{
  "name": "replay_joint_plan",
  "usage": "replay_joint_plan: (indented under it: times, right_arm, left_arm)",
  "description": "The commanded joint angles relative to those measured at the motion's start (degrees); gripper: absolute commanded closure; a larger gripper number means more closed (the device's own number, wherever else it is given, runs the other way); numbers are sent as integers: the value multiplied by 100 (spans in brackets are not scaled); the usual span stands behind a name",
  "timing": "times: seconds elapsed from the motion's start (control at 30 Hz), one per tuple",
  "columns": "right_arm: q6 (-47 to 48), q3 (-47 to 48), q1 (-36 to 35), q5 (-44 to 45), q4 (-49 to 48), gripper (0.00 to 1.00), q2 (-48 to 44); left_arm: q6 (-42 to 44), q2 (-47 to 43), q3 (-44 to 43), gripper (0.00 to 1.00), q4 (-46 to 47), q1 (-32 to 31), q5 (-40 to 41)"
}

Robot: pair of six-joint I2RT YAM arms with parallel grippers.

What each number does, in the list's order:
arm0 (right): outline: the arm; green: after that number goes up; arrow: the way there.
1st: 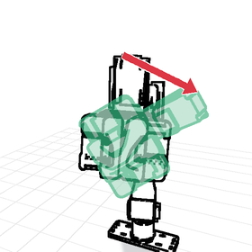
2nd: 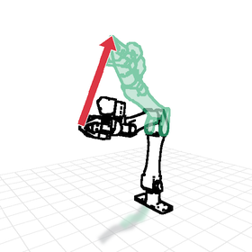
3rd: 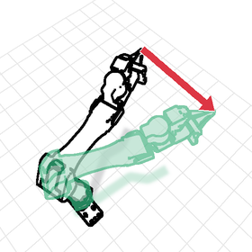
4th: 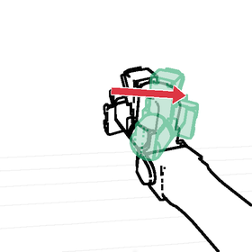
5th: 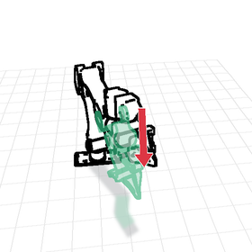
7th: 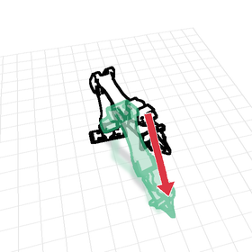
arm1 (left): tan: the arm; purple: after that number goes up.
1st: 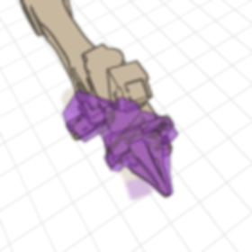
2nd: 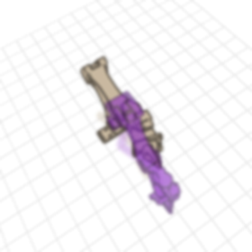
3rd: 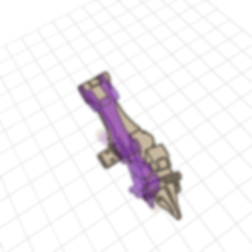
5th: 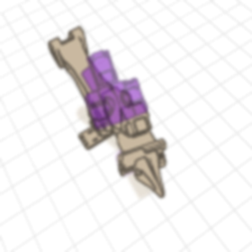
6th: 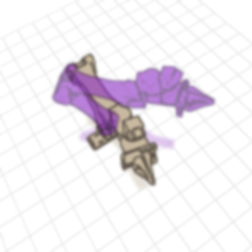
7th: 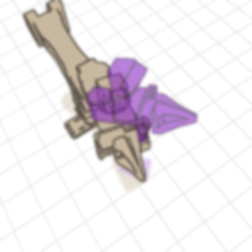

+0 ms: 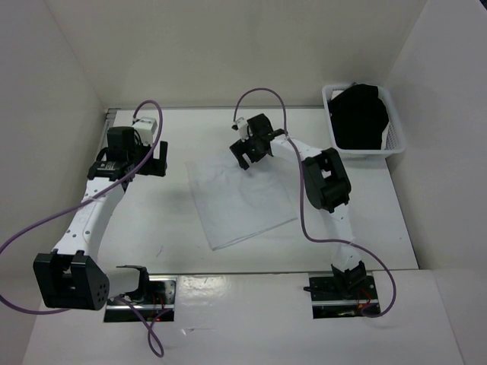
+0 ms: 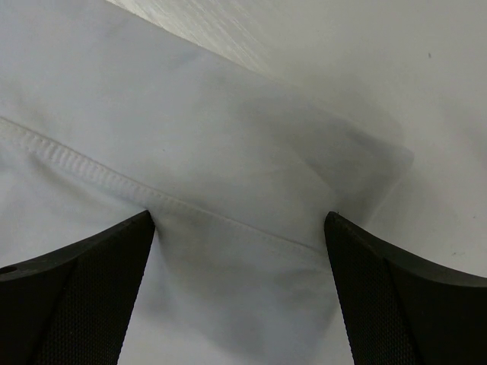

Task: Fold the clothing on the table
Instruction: Flatten the skirt out

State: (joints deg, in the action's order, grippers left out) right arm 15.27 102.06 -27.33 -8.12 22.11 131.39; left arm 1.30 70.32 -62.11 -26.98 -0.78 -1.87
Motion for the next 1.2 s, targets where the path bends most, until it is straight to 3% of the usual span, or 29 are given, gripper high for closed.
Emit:
replay_joint_plan:
  times: [0.0, 0.5, 0.8, 1.1, 1.17]
  right_arm:
    - [-436, -246, 96, 353, 391, 4, -254]
    - [-1228, -1082, 703, 900, 513, 4, -1098]
    - [-938, -1312, 624, 267, 627, 4, -2168]
    - [-542, -1979, 387, 731, 506, 4, -3567]
    - [-420, -2260, 465, 803, 417, 8, -3682]
  left_arm:
    - [46, 60, 23, 0, 114, 25, -147]
    - [46, 8, 23, 0, 114, 25, -253]
    - [204, 174, 23, 0, 9, 25, -735]
    - [318, 753, -161, 0, -105, -774, -622]
    - [266, 1025, -319, 0, -105, -950, -560]
